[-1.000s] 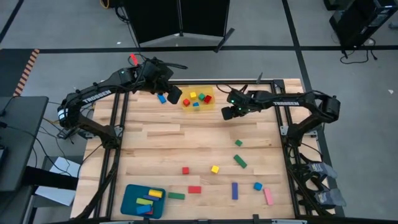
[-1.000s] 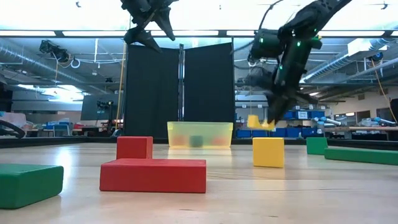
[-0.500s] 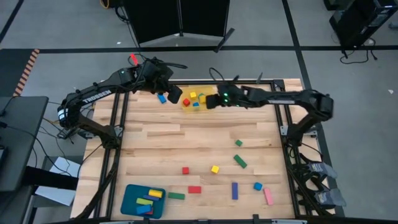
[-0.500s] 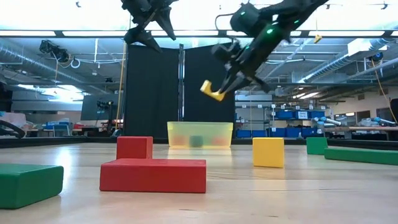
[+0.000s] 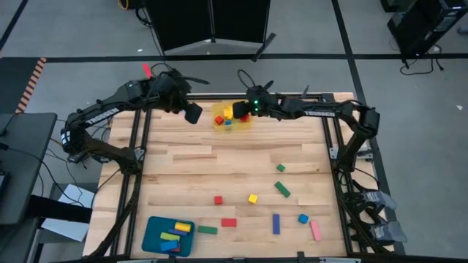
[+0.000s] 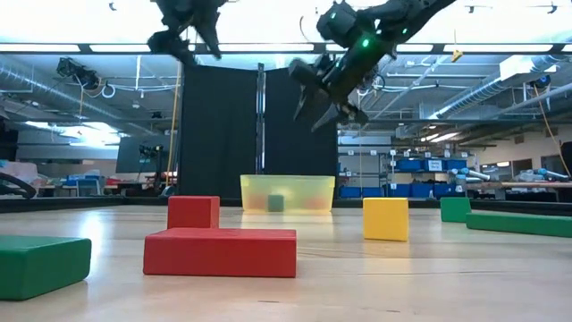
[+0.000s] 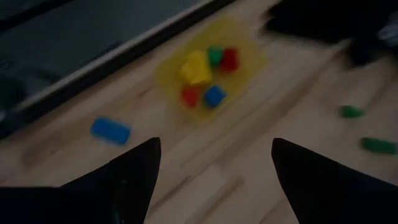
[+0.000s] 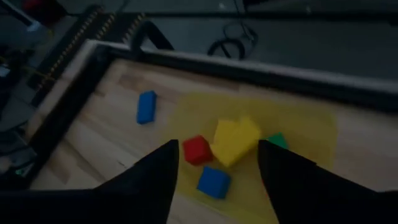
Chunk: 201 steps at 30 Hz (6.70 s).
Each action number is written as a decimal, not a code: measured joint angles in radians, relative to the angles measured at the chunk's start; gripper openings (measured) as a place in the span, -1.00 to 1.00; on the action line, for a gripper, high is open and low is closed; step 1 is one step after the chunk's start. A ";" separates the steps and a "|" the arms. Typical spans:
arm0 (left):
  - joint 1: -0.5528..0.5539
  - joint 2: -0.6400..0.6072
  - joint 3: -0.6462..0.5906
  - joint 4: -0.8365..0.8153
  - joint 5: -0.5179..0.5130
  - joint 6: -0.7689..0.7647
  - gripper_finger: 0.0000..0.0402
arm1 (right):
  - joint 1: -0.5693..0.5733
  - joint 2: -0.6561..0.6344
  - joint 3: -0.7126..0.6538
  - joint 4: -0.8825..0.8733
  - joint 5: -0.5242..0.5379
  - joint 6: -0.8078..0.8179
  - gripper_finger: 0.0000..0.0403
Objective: Sort blocks by size
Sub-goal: Put the blue rectangular block into the blue bin
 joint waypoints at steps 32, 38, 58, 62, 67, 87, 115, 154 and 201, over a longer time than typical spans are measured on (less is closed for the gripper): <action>0.404 0.515 -0.172 0.206 0.252 -0.283 0.54 | 0.276 -0.353 0.000 -0.137 0.228 -0.102 0.17; 0.414 0.519 -0.172 0.180 0.270 -0.300 0.54 | 0.278 -0.348 0.000 -0.137 0.228 -0.120 0.17; 0.430 0.523 -0.035 0.077 0.357 -0.199 0.53 | 0.255 -0.348 -0.001 -0.136 0.139 -0.259 0.13; 0.465 0.610 0.046 -0.058 0.384 -0.159 0.50 | 0.248 -0.348 -0.001 -0.136 0.121 -0.276 0.14; 0.487 0.705 0.164 -0.186 0.362 -0.121 0.43 | 0.249 -0.348 -0.001 -0.136 0.100 -0.284 0.12; 0.520 0.783 0.600 -0.428 0.142 0.227 0.36 | 0.298 -0.348 -0.001 -0.136 0.091 -0.320 0.08; 0.583 0.802 0.215 -0.210 0.371 0.051 0.22 | 0.268 -0.349 -0.001 -0.135 0.068 -0.329 0.06; 0.269 0.712 0.237 0.128 -0.153 -0.324 -0.52 | 0.222 -0.491 -0.001 -0.159 0.118 -0.327 0.04; 0.177 0.442 -0.358 0.364 -0.179 -1.094 0.34 | 0.169 -0.527 -0.001 -0.188 -0.064 -0.449 0.04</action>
